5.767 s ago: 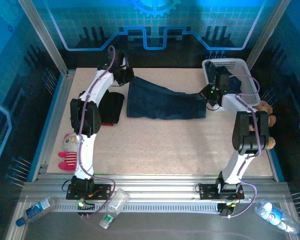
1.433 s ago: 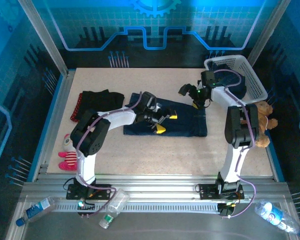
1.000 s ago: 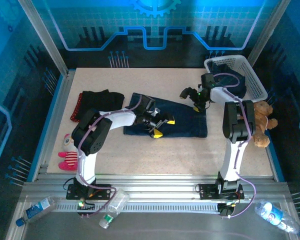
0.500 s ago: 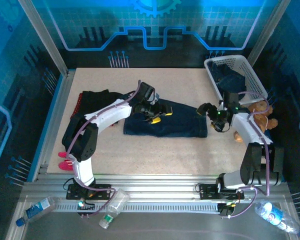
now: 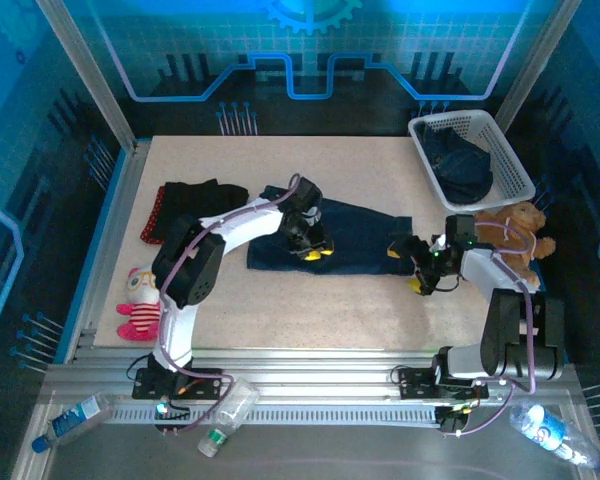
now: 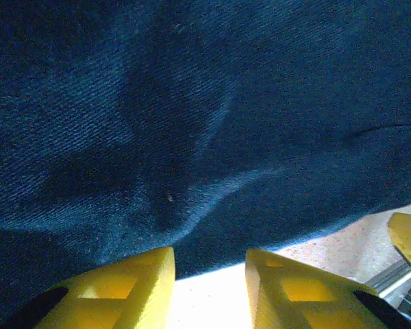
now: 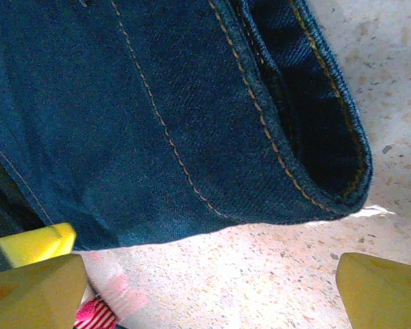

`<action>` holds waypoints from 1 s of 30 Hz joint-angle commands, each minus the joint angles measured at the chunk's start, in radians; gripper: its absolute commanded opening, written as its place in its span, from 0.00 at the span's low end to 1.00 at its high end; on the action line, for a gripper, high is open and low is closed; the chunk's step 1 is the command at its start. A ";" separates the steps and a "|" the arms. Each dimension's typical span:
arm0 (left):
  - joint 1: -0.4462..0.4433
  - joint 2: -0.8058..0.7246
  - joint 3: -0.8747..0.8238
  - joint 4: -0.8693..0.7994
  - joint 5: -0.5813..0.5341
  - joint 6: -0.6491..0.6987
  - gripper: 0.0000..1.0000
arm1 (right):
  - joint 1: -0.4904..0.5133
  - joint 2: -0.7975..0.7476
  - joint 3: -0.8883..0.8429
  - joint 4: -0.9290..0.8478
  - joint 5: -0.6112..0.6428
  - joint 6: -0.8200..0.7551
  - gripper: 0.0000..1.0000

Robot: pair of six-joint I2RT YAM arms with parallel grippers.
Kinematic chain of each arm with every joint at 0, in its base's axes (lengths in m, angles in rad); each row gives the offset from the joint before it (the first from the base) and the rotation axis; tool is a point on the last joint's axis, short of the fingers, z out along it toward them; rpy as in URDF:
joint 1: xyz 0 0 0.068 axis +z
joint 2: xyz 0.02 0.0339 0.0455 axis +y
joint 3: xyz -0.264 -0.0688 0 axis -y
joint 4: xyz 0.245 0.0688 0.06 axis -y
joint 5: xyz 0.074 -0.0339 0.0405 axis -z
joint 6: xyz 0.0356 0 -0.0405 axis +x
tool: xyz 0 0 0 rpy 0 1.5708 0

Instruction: Fold and stack the skirts

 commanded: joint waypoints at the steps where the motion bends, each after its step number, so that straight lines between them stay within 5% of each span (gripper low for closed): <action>1: -0.015 0.034 0.039 -0.037 0.034 0.015 0.34 | -0.004 0.017 -0.030 0.083 -0.009 0.064 0.94; 17: -0.025 0.078 0.022 -0.016 0.114 -0.009 0.35 | 0.003 0.048 -0.119 0.332 0.106 0.182 0.74; 23: -0.024 0.065 0.032 -0.034 0.127 -0.002 0.34 | 0.014 -0.004 -0.156 0.409 0.123 0.203 0.45; 29: -0.024 0.057 -0.010 0.039 0.206 -0.026 0.25 | 0.022 -0.098 -0.168 0.373 0.178 0.139 0.00; 30: -0.025 0.069 -0.011 0.037 0.202 -0.028 0.22 | 0.025 -0.109 -0.167 0.374 0.183 0.133 0.00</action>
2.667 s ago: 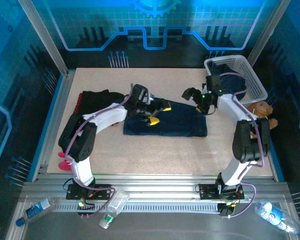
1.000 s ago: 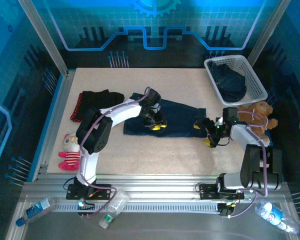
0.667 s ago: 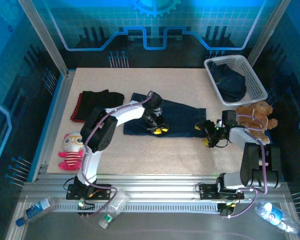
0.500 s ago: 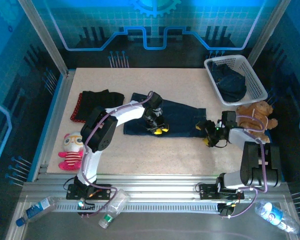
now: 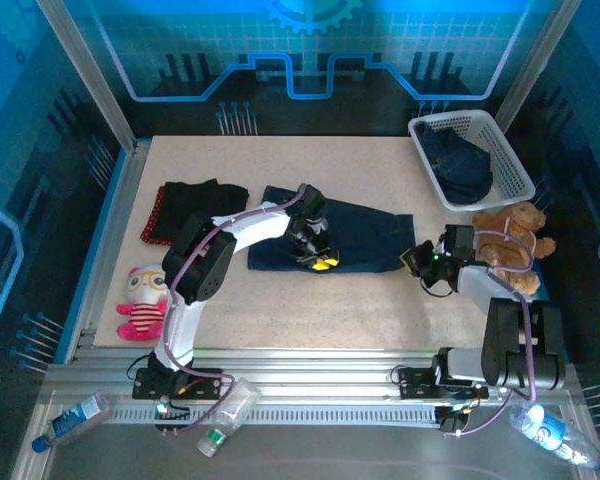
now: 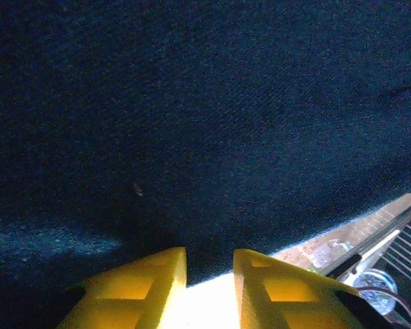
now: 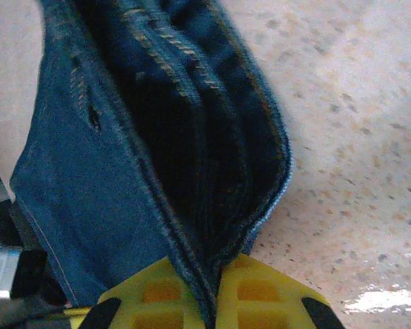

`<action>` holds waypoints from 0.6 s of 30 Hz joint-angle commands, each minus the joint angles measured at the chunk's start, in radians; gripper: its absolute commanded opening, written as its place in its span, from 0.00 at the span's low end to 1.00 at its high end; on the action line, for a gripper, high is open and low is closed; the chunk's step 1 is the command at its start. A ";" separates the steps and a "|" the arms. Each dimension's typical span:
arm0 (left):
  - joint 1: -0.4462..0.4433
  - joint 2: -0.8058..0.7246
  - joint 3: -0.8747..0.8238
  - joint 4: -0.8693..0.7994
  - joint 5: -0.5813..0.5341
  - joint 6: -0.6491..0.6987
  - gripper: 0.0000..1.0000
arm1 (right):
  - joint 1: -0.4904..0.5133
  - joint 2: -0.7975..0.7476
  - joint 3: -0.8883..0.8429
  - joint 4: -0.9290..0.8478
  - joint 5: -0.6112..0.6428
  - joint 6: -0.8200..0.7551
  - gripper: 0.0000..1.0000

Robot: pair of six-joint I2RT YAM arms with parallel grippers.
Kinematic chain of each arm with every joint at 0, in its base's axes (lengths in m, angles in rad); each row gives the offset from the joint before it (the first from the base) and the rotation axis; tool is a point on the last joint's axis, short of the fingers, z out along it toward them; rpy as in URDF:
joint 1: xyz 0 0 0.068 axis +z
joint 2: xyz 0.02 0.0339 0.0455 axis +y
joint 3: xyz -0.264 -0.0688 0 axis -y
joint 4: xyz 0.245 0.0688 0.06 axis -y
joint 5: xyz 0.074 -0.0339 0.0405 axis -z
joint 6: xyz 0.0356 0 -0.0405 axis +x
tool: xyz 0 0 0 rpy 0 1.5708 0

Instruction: Fold and stack the skirts

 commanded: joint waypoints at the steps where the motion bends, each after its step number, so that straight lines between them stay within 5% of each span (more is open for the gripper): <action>1: -0.010 0.026 -0.013 0.016 0.055 -0.017 0.20 | 0.018 -0.045 -0.007 0.017 0.042 -0.042 0.00; 14: -0.026 0.088 -0.004 -0.003 0.073 0.016 0.15 | 0.155 -0.059 0.170 -0.046 0.162 -0.263 0.00; 18: 0.005 -0.042 -0.004 0.058 0.091 -0.011 0.28 | 0.278 -0.043 0.311 -0.127 0.260 -0.417 0.00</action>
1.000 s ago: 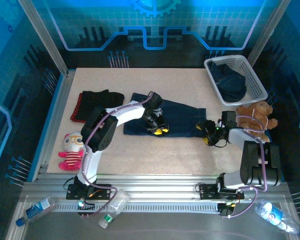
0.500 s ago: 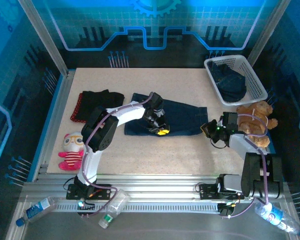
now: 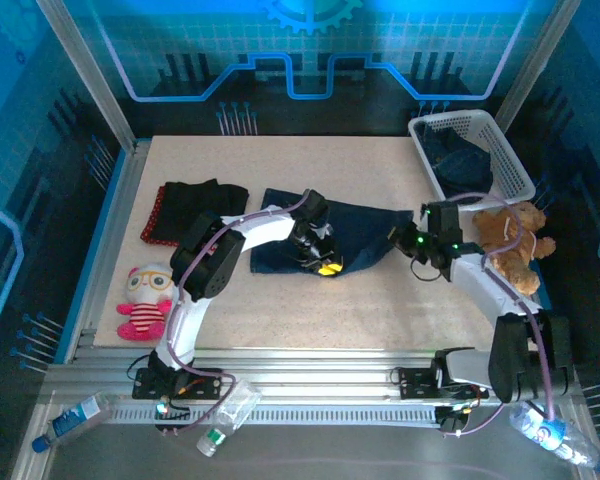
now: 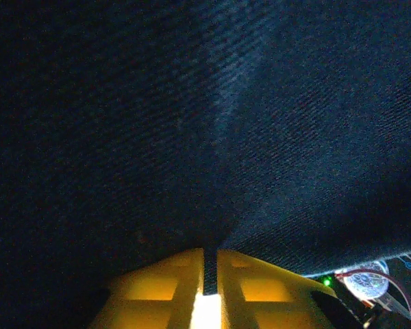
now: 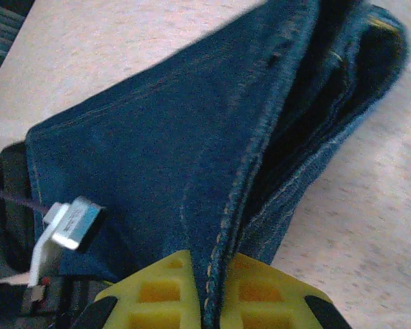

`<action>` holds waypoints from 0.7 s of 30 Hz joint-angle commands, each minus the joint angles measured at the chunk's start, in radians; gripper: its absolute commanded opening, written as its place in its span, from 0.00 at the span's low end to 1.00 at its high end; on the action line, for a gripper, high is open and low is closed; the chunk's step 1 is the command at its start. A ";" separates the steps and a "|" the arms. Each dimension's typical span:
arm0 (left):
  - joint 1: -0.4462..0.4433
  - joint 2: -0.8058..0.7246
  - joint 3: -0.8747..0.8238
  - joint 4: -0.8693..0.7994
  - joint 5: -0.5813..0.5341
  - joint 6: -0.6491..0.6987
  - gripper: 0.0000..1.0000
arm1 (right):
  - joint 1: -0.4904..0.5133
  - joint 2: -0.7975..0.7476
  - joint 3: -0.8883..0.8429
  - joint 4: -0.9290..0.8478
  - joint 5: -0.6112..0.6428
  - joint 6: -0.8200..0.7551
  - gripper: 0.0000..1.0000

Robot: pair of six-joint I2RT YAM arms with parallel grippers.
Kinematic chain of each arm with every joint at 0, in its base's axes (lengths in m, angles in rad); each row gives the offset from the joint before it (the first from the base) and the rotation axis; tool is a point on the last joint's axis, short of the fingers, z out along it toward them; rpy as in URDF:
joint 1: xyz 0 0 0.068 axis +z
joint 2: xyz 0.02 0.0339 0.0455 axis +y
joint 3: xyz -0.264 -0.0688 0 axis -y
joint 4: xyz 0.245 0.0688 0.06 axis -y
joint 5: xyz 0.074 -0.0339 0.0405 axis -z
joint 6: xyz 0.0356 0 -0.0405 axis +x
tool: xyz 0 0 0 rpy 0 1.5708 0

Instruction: Fold and stack the skirts

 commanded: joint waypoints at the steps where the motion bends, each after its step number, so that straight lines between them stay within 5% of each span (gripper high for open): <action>1: 0.030 -0.143 -0.022 0.044 0.012 -0.020 0.34 | 0.081 0.009 0.125 -0.034 0.090 -0.180 0.00; 5: 0.141 -0.344 -0.100 0.019 -0.168 0.047 0.52 | 0.144 0.068 0.235 -0.056 0.089 -0.304 0.00; 8: 0.252 -0.389 -0.157 -0.106 -0.352 0.084 0.48 | 0.210 0.135 0.342 -0.120 0.091 -0.431 0.00; 12: 0.368 -0.391 -0.287 -0.074 -0.337 0.073 0.43 | 0.295 0.251 0.503 -0.216 0.083 -0.597 0.00; 21: 0.372 -0.315 -0.395 0.048 -0.252 0.039 0.29 | 0.539 0.646 0.895 -0.532 0.102 -0.892 0.00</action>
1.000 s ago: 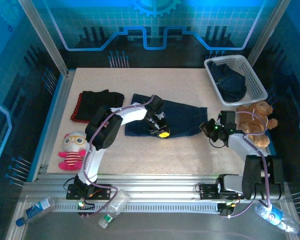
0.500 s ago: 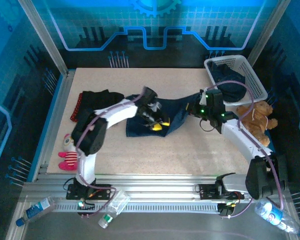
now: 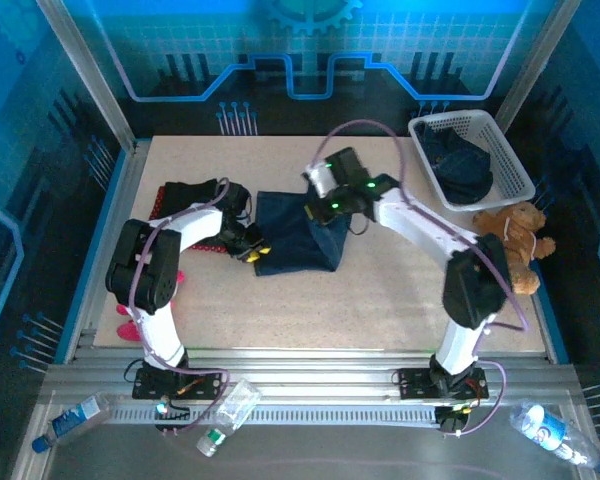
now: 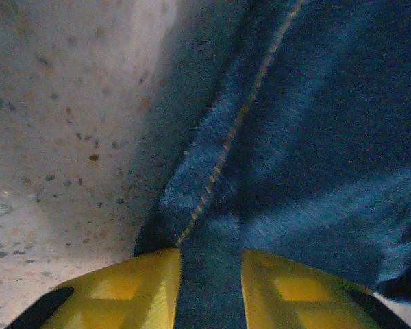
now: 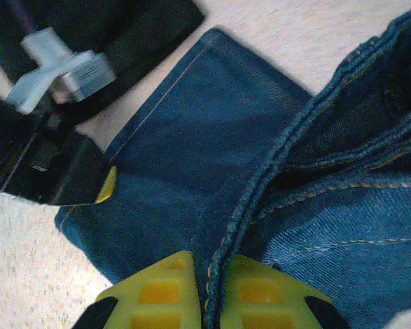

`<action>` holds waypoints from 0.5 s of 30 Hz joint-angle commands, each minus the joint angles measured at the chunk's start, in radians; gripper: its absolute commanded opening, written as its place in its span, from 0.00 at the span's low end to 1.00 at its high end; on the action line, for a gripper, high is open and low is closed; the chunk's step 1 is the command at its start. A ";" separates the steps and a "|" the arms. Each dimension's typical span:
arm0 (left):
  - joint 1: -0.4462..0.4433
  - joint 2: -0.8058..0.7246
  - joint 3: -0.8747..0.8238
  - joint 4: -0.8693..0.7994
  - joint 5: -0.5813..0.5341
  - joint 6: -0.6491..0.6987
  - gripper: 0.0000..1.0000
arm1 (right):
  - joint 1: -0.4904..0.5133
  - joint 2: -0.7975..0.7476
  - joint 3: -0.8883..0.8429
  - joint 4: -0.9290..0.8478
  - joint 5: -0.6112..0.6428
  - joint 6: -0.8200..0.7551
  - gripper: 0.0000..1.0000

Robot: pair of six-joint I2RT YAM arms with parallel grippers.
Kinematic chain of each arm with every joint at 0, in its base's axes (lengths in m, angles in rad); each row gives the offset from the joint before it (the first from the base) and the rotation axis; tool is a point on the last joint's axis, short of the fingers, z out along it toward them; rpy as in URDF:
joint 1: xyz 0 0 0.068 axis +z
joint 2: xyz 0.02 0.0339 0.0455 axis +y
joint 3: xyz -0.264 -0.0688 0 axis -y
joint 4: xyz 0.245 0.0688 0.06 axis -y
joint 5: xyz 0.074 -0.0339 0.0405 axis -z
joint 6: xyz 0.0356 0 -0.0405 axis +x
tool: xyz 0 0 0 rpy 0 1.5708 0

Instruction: Fold and stack the skirts

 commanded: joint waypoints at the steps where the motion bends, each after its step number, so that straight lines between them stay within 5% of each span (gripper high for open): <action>1: -0.003 0.005 -0.016 0.044 0.025 -0.012 0.28 | 0.085 0.131 0.118 -0.194 0.022 -0.170 0.00; 9: 0.002 0.013 -0.013 0.036 0.014 0.012 0.05 | 0.164 0.324 0.290 -0.356 0.068 -0.223 0.00; 15: 0.003 0.014 -0.020 0.051 0.028 0.003 0.01 | 0.164 0.309 0.329 -0.321 0.131 -0.114 0.00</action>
